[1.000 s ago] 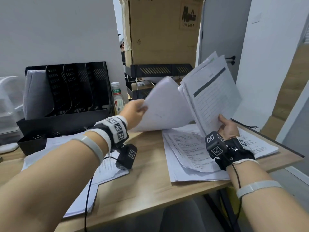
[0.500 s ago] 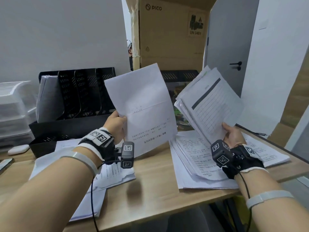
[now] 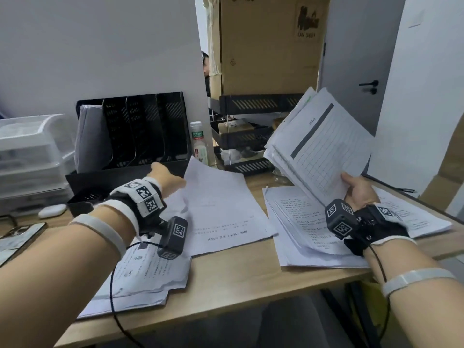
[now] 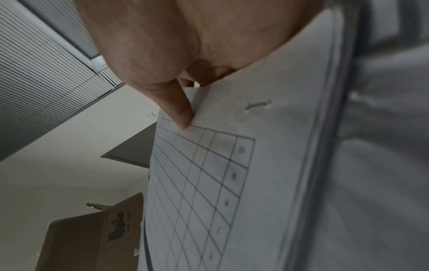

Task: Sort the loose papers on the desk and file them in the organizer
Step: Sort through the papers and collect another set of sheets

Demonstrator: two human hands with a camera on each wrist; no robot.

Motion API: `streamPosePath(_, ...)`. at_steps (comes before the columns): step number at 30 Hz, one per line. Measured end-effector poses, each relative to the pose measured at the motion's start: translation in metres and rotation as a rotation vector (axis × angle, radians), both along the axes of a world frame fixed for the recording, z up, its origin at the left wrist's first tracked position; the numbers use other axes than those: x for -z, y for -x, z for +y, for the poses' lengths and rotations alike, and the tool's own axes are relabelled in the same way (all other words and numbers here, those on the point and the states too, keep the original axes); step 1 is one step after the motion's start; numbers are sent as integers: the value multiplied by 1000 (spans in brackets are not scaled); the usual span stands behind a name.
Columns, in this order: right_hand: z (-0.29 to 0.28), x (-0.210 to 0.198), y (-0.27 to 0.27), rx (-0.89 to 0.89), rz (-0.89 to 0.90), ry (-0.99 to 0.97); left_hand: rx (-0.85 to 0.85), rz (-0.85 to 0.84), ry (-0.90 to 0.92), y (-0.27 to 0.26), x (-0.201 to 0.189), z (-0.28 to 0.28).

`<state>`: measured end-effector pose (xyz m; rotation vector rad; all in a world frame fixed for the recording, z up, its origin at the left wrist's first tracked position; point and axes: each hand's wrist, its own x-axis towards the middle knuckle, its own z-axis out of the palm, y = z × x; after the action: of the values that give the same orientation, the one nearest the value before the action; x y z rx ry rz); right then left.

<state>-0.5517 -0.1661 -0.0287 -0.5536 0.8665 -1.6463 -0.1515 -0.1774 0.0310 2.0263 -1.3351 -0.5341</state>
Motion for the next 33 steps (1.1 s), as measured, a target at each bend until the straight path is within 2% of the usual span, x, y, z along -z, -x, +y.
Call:
streamPosePath(1, 0, 0, -1, 3, 7, 1, 60, -52, 45, 14, -3, 3)
streamPosePath(3, -3, 0, -4, 21, 61, -1, 304, -90, 64, 49, -3, 9)
streamPosePath(5, -22, 11, 11, 66, 187, 16, 583, -62, -43, 92, 2, 16)
streamPosePath(6, -50, 31, 34, 107, 275, 22, 700, -52, -113, 112, 7, 18)
streamPosePath(8, -84, 53, 75, 149, 438, -14, 839, -54, -226, 149, 20, 14)
streamPosePath(10, -69, 40, 86, 158, 448, -91, 826, -40, -286, 177, 31, 7)
streamPosePath(13, -11, 4, 76, 269, 427, -273, 684, 72, -276, 200, 39, -6)
streamPosePath(15, 13, -7, 80, 353, 596, -385, 600, 124, -268, 206, 40, -13)
streamPosePath(17, 42, -10, 76, 310, 1020, -496, 541, 153, -311, 210, 45, -18)
streamPosePath(19, 60, -6, 74, 305, 1139, -540, 522, 167, -311, 215, 49, -19)
streamPosePath(20, 66, -2, 77, 301, 1127, -556, 517, 178, -301, 219, 50, -19)
streamPosePath(22, 72, 7, 80, 323, 977, -571, 531, 155, -301, 225, 46, -10)
streamPosePath(24, 76, 13, 80, 359, 637, -520, 581, 99, -327, 227, 44, -7)
streamPosePath(25, 82, 19, 77, 431, 571, -456, 611, 105, -337, 229, 48, -9)
streamPosePath(26, 85, 22, 74, 509, 489, -417, 637, 184, -327, 231, 51, -11)
streamPosePath(28, 91, 25, 73, 550, 376, -392, 641, 375, -265, 232, 61, -13)
streamPosePath(33, 104, 26, 77, 523, 92, -346, 663, 595, -207, 213, 68, -18)
